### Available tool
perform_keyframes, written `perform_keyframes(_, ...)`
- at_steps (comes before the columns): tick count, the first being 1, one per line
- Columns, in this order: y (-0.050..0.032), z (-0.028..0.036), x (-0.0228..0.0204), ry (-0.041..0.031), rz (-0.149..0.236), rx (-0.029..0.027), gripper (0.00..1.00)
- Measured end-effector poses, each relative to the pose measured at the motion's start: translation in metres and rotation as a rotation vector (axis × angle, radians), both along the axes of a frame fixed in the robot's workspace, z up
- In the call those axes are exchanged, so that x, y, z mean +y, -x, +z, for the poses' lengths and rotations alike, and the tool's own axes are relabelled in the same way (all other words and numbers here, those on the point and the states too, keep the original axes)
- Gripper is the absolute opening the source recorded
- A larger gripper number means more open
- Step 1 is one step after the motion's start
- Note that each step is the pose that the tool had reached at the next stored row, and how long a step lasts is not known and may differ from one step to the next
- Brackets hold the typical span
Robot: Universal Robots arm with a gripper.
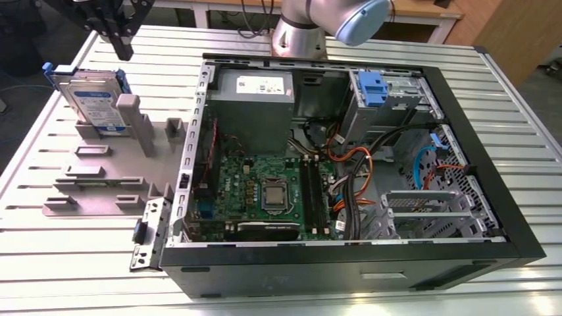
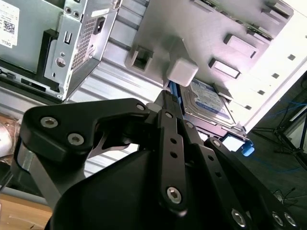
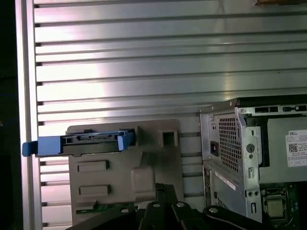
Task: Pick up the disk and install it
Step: 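Reach for the disk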
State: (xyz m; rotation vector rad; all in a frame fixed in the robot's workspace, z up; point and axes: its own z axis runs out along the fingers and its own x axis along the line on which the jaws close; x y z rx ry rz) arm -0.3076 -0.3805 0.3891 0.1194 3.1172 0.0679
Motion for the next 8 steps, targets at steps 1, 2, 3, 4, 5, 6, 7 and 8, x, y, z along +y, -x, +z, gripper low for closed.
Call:
perform_keyframes(1,0.0014,-0.0001,0.0002,0.0000,0.000,0.0001,0.11)
perform_keyframes(2,0.0030,-0.0001,0.0005,0.0000,0.000,0.0002,0.11)
perform_keyframes(3,0.0045,-0.0002,0.0007,0.0000,0.000,0.0003,0.11)
perform_keyframes(4,0.0060,-0.0002,0.0009,0.0000,0.000,0.0004,0.11)
perform_keyframes(5,0.0075,-0.0003,0.0011,0.0000,0.000,0.0004,0.11)
perform_keyframes(6,0.0090,-0.0003,0.0013,0.0000,0.000,0.0005,0.11)
perform_keyframes(7,0.0103,-0.0003,0.0015,0.0000,0.000,0.0005,0.11)
perform_keyframes(8,0.0147,-0.0005,0.0020,0.0000,0.000,0.0007,0.11)
